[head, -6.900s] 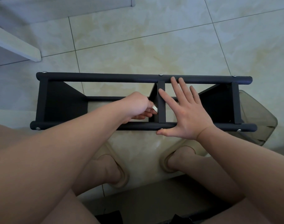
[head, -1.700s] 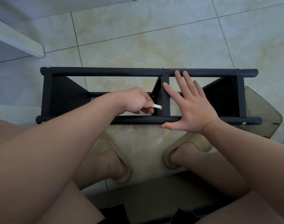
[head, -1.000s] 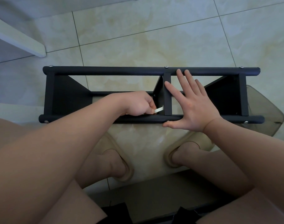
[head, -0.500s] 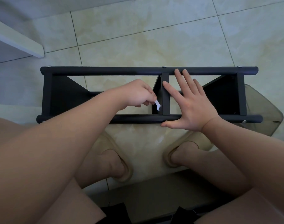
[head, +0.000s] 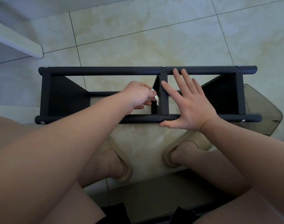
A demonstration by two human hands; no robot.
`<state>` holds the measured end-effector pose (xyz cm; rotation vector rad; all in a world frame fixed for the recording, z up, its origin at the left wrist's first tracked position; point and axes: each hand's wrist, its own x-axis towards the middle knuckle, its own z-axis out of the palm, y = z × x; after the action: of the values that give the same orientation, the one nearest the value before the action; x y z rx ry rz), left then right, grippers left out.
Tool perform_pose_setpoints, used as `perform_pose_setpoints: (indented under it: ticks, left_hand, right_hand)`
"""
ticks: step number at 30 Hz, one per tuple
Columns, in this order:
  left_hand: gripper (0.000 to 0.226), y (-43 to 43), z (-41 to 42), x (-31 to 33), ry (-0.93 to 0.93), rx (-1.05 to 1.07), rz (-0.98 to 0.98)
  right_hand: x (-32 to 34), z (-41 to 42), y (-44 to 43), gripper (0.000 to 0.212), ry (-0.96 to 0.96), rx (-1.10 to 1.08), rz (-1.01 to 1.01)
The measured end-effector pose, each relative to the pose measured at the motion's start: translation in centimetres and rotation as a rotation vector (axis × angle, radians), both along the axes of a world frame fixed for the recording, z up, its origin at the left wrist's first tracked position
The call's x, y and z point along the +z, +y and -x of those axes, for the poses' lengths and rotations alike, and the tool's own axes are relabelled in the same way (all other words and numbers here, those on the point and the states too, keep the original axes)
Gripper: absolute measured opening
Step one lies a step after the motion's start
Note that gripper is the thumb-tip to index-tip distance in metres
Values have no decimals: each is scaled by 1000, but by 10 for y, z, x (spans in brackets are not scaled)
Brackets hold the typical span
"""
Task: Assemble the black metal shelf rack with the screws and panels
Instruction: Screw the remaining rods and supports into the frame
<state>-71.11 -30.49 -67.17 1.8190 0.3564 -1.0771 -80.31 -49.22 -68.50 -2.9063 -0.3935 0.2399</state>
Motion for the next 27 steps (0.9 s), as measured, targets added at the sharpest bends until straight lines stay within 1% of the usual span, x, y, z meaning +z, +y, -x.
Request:
perform_pose_setpoints:
  ticks: [2, 5, 10, 16, 22, 27]
  left_hand:
    - [6, -1, 0, 2, 23, 28, 18]
    - [17, -3, 0, 4, 67, 53, 26]
    - [22, -4, 0, 6, 123, 64, 30]
    - [23, -1, 1, 5, 137, 19, 32]
    - [16, -2, 3, 5, 84, -53, -1]
    - [15, -2, 1, 5, 82, 6, 29]
  right_hand:
    - [1, 0, 0, 117, 3, -2, -1]
    - [1, 0, 0, 118, 6, -5, -3]
    - [1, 0, 0, 118, 10, -8, -8]
    - [1, 0, 0, 118, 8, -1, -1]
    - [1, 0, 0, 118, 7, 3, 6]
    - [2, 0, 0, 118, 13, -2, 0]
